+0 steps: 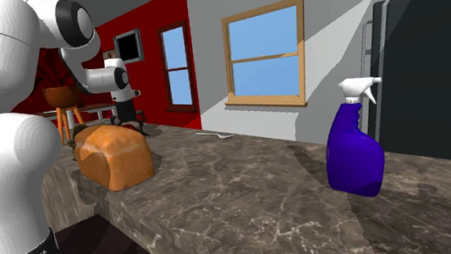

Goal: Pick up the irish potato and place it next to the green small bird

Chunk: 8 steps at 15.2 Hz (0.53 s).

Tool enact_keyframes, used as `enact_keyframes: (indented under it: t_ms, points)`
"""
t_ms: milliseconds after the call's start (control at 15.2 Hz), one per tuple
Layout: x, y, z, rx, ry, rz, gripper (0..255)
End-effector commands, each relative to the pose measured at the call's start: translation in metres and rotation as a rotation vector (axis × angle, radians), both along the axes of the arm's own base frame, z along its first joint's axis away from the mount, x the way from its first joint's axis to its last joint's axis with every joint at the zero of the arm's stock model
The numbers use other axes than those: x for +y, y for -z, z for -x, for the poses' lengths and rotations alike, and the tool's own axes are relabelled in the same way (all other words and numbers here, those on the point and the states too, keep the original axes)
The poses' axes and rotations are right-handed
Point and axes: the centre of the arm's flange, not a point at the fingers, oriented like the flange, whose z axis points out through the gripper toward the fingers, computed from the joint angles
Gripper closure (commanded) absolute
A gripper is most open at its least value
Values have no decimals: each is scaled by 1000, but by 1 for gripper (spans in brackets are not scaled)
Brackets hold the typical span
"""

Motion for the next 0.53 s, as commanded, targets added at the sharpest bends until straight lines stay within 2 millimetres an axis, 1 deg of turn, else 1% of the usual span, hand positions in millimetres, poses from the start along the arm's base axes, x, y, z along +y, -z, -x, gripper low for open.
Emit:
enact_keyframes:
  t_ms: [0,132,330,396,462]
  points:
    - [0,0,0,0,0,0,0]
    - [0,0,0,0,0,0,0]
    - [-3,-39,3,0,0,0,0]
    - [-3,-50,4,0,0,0,0]
    - [-3,-50,4,0,0,0,0]
